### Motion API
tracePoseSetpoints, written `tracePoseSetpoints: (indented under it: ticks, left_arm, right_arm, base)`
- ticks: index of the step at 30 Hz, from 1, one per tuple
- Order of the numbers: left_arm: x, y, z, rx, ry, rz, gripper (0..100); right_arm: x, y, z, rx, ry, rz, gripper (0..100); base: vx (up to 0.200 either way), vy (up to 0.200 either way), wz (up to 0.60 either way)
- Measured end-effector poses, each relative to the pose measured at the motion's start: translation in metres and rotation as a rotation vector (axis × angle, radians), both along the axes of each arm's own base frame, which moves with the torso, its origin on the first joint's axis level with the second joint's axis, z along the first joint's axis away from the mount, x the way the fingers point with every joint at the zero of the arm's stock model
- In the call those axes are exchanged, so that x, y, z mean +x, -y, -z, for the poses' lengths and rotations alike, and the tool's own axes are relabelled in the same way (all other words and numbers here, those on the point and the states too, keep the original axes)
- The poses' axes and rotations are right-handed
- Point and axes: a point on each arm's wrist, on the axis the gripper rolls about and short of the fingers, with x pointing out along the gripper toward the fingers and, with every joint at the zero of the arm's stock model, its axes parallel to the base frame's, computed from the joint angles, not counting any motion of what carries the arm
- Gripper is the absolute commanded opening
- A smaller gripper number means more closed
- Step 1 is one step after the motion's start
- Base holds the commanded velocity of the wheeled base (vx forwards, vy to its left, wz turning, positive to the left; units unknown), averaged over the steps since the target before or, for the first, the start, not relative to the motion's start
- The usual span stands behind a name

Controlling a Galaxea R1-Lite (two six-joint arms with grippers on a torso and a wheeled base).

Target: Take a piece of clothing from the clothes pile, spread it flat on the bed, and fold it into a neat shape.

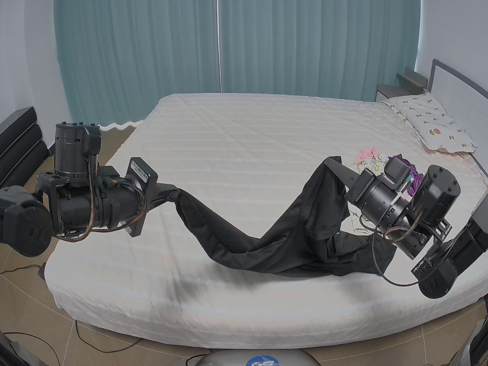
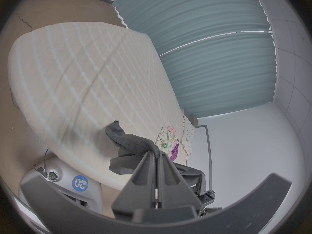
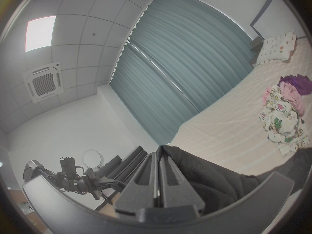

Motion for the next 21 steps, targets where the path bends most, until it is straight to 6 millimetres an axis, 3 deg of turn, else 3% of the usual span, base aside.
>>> tracePoseSetpoints:
  ticks: [5, 10, 17, 21]
  left_arm:
    - [-0.015, 0.017, 0.013, 0.048, -0.075, 0.086, 0]
    - [-0.034, 0.023, 0.011, 0.077, -0.11, 0.143, 0]
    - [-0.066, 0.012, -0.023, 0.039, -0.037, 0.183, 0]
    - [-0.083, -0.002, -0.05, -0.008, 0.045, 0.178, 0]
  right_arm:
    - [-0.024, 0.002, 0.006, -0.021, -0.045, -0.037, 0]
    - [-0.055, 0.002, -0.01, -0.002, -0.012, -0.097, 0]
    - [-0.101, 0.015, -0.052, 0.062, 0.084, -0.171, 0]
    - [-0.122, 0.029, -0.088, 0.118, 0.157, -0.186, 0]
  base:
    - [-0.2, 0.0, 0.0]
    - [0.0, 0.0, 0.0]
    - [0.0, 0.0, 0.0]
    - [0.0, 0.0, 0.0]
